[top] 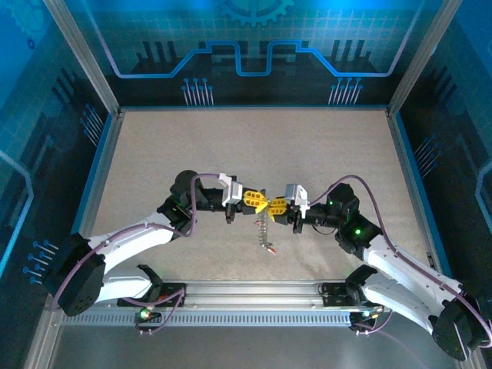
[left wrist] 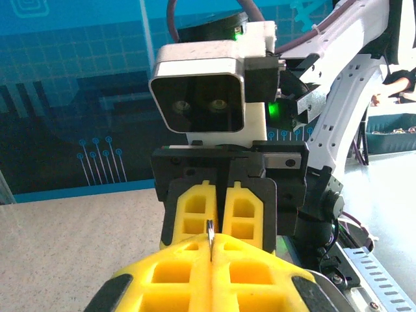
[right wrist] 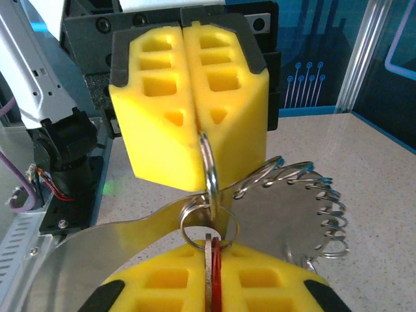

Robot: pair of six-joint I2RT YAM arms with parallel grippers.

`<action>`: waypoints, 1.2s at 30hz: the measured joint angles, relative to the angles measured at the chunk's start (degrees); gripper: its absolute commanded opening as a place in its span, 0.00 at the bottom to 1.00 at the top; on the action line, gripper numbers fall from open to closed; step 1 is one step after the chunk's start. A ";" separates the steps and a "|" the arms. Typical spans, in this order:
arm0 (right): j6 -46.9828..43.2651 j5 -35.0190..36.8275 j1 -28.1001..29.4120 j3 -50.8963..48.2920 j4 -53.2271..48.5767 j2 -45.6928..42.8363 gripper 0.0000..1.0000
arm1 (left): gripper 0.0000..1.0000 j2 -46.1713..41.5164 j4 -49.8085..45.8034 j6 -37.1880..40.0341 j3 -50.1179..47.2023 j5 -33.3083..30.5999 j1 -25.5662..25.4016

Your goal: Put the keys on the keyring

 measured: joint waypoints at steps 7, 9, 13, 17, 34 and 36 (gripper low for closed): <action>-3.15 1.97 -0.02 0.11 -4.87 -2.34 0.00 | 0.00 -0.52 -3.98 3.02 0.00 -0.20 0.00; -4.63 2.49 -0.02 0.81 -7.30 -2.78 0.00 | 0.00 -1.27 -6.88 4.79 0.00 -0.48 0.00; -6.40 3.54 -0.02 3.28 -11.04 -2.84 0.00 | 0.00 -2.43 -10.82 7.17 0.00 -1.31 0.00; -8.07 3.96 -0.02 5.79 -14.10 -2.84 0.00 | 0.00 -3.06 -12.83 8.52 0.00 -2.62 0.00; -24.35 12.83 3.39 26.01 -42.80 5.09 0.00 | 0.27 -6.56 -33.51 21.57 5.31 -12.55 -2.43; -27.61 18.91 6.01 31.28 -47.39 7.63 0.00 | 0.37 -6.71 -36.20 21.97 5.35 -13.62 -2.40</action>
